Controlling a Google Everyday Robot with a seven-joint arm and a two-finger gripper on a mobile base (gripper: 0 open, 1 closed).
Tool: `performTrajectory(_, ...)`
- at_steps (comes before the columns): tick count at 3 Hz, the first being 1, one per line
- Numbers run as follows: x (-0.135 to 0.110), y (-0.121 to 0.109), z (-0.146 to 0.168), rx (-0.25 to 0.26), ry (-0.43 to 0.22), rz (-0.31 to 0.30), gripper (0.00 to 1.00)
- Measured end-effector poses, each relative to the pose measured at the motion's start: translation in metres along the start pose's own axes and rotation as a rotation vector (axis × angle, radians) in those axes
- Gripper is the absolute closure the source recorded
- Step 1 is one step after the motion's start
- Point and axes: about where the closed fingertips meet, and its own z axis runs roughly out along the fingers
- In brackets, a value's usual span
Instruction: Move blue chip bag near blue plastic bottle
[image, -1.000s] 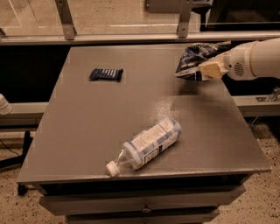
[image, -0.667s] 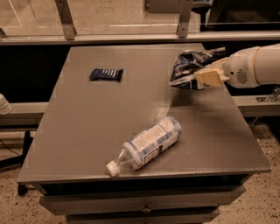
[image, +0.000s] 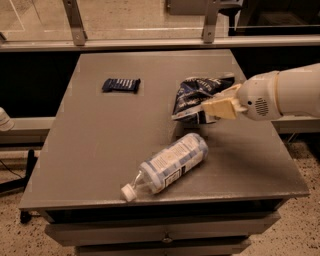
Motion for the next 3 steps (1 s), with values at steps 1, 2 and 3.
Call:
performTrajectory(1,0.0,0.026,0.011,-0.04,-0.006,0.023,1.0)
performTrajectory(2,0.001,0.039,0.017,-0.06,-0.003,0.038,0.82)
performTrajectory(3,0.002,0.044,0.019,-0.062,0.002,0.045,0.59)
